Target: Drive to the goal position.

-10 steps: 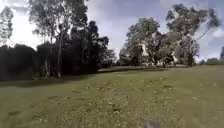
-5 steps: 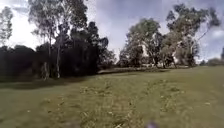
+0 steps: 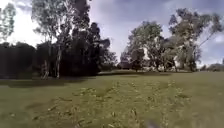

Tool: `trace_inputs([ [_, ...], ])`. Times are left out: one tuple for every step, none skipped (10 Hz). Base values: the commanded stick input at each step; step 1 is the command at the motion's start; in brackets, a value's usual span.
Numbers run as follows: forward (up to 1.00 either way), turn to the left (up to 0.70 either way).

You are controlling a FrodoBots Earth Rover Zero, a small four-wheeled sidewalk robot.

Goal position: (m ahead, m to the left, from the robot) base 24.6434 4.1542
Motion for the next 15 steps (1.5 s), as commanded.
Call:
trace_inputs([
  [0.70, 0.00],
  [0.70, 0.00],
  [0.70, 0.00],
  [0.70, 0.00],
  [0.70, 0.00],
  [0.70, 0.00],
  [0.70, 0.00],
  [0.70, 0.00],
  [0.70, 0.00],
  [0.70, 0.00],
  [0.70, 0.00],
  [0.70, 0.00],
  [0.70, 0.00],
  [0.70, 0.00],
  [0.70, 0.00],
])
